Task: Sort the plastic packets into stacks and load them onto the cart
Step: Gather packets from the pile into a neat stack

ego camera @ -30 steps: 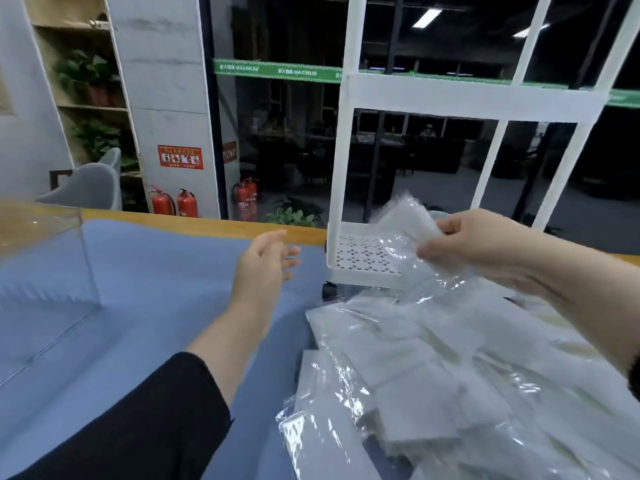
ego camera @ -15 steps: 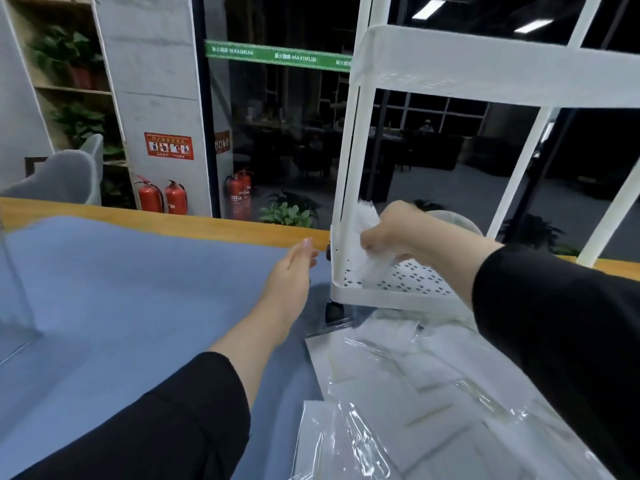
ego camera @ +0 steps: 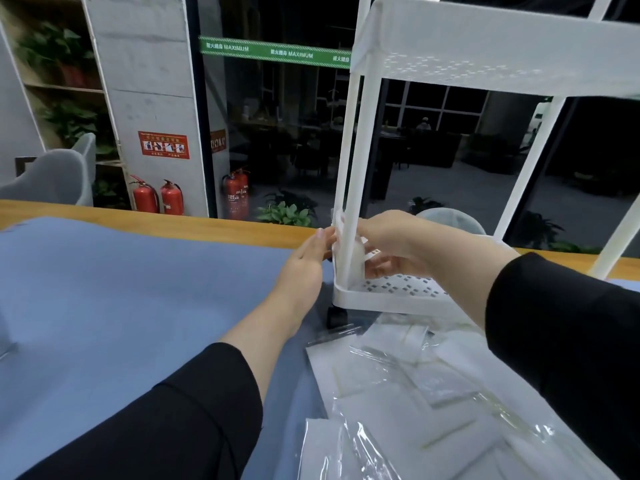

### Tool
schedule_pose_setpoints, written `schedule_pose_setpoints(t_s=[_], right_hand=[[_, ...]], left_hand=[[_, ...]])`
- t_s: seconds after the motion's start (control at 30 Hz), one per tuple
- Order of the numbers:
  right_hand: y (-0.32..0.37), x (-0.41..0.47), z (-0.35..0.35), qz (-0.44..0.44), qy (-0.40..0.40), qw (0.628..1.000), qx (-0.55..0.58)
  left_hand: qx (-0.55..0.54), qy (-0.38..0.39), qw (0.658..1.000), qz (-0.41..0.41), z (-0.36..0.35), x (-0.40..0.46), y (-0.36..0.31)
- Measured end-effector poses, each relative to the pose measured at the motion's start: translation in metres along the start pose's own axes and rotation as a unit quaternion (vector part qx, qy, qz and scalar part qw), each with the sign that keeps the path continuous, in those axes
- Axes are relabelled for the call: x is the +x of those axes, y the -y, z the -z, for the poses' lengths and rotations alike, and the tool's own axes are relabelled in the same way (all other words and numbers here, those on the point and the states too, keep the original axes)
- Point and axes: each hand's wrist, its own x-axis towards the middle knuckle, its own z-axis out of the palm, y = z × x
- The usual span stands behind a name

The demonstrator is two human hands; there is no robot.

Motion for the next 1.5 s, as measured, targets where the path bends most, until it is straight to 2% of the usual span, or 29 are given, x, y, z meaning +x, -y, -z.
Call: schedule_pose_setpoints(t_s=[0.17,0.33,0.5,0.7,1.03,1.23,1.33,1.43,1.5], right_hand=[[-0.014,-0.001,-0.004,0.021,-0.017,0.999,0.045],[-0.022,-0.009,-0.007,0.066,-0.041,0.996,0.035],[-0.025,-0.008,-0.008,0.102,-0.086,0.991,0.010],[-0.029,-0.007,-0.006,0.105,-0.101,0.989,-0.018],[-0.029,-0.011,0.001,0.098,-0.135,0.985,-0.048],[-0.028,-0.028,0.012,0.109,-0.143,0.982,-0.064],[-0.029,-0.044,0.014,0.111,-0.147,0.980,-0.073],[-0.027,-0.069,0.017,0.131,-0.181,0.972,-0.079],[-0.025,-0.094,0.021,0.155,-0.202,0.962,-0.101]], left_hand=[[0.001,-0.002,1.000,-0.008,0.002,0.003,-0.002],[0.006,0.006,0.999,-0.045,0.005,0.004,-0.009],[0.029,-0.008,0.999,-0.039,0.004,0.005,-0.008],[0.017,0.003,0.999,-0.027,0.004,0.007,-0.006],[-0.017,-0.028,0.999,-0.030,0.005,0.005,-0.011],[0.033,-0.112,0.991,-0.072,0.007,0.006,-0.009],[0.045,-0.130,0.988,-0.076,0.007,0.002,-0.010],[0.064,-0.162,0.981,-0.091,0.007,-0.007,-0.018],[0.067,-0.209,0.971,-0.094,0.008,-0.018,-0.026]])
